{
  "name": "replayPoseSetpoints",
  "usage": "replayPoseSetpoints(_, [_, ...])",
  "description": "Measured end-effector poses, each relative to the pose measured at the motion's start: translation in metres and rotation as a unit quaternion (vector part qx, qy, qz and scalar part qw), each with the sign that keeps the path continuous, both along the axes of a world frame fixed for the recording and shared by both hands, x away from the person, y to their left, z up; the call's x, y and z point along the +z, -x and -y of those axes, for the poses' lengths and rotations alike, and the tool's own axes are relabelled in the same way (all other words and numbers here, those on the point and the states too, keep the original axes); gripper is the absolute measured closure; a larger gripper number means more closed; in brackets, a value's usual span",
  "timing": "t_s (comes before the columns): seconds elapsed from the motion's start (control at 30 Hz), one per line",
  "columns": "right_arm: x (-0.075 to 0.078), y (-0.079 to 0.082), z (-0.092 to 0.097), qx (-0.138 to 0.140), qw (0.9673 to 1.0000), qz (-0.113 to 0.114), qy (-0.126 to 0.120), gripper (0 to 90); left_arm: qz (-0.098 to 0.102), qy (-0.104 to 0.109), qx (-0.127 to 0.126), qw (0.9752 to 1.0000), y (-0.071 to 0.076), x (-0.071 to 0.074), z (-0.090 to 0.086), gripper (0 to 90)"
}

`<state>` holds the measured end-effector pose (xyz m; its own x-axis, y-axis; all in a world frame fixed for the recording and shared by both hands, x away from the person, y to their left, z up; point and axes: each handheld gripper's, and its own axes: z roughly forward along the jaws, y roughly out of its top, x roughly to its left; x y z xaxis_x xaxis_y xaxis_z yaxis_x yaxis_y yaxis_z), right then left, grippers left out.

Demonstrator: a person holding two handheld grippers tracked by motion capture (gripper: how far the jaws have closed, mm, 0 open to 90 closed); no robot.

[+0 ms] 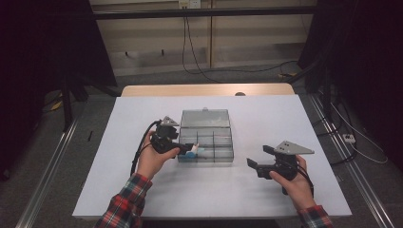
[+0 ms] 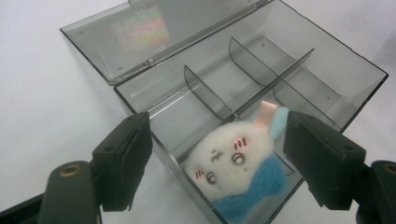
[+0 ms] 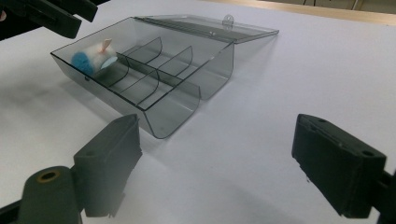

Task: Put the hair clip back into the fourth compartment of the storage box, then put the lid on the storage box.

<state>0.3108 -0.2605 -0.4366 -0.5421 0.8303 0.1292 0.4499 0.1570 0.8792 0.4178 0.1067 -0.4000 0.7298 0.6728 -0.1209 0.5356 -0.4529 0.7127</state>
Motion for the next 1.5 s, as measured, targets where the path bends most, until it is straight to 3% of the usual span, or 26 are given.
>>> replayPoseSetpoints(0.47, [0.002,-0.005,-0.002,-0.001,1.0000,0.002,0.000,14.8,0.004,0.001,0.004,1.0000,-0.004,0.004,-0.007,20.8])
replayPoseSetpoints(1.07, [0.002,-0.022,-0.006,-0.009,0.9999,-0.003,0.010,14.1,0.009,-0.001,0.015,0.9998,-0.010,0.005,-0.017,19.5])
replayPoseSetpoints(1.5, [0.000,-0.037,-0.007,-0.020,0.9995,-0.014,0.021,13.7,0.008,0.011,0.018,0.9997,-0.016,0.007,-0.020,18.6])
